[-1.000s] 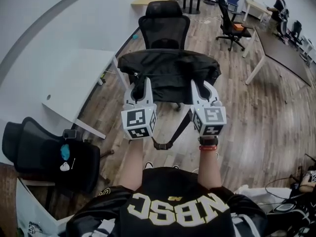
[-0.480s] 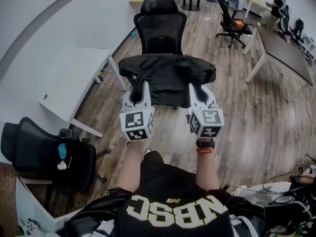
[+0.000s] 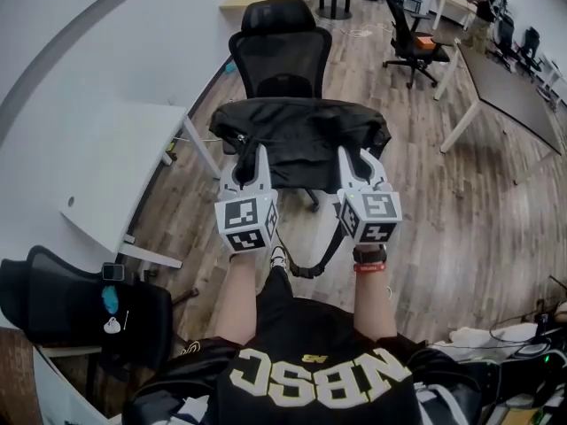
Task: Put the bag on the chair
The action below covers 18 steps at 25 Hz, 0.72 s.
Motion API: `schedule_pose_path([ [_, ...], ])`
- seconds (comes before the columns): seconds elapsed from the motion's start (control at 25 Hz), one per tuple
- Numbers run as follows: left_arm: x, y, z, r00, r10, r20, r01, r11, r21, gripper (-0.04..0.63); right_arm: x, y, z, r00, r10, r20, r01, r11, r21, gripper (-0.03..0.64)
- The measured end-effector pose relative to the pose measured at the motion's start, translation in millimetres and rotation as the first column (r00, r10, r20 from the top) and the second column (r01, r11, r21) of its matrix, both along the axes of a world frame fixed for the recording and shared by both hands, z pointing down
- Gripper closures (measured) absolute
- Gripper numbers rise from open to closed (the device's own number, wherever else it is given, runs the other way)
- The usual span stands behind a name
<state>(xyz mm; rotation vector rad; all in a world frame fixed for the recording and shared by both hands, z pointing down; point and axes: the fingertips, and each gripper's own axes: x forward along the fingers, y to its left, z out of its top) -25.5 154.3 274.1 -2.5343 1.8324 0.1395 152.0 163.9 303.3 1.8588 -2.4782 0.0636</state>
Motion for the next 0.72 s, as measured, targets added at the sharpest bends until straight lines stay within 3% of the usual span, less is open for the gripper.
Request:
schedule_pose_path([
  [0.28,-27.7,-113.1,-6.6,0.999,-0.002,-0.032,0.001,1.000,-0.014,0.545,-27.3,-108.0,-9.3,1.000,0.013,-0.008,-0.013,1.000,-0.016,0.584],
  [0.44,-41.9,-171.8,-2.5,1.000,-0.008,-0.002,0.008,1.000,-0.023,0.545,-42.8,-165.7,-5.3,1.000,0.022,-0.011,-0.022,0.999,-0.038,0.584],
  [0.72,-65.5,-259.3,8.1,0.999,0.040,-0.021,-0.040,0.999,-0.016,0.545,-64.3,-256.1,3.1,0.999,0.047,-0.003,-0.047,0.998,-0.036,0.584],
])
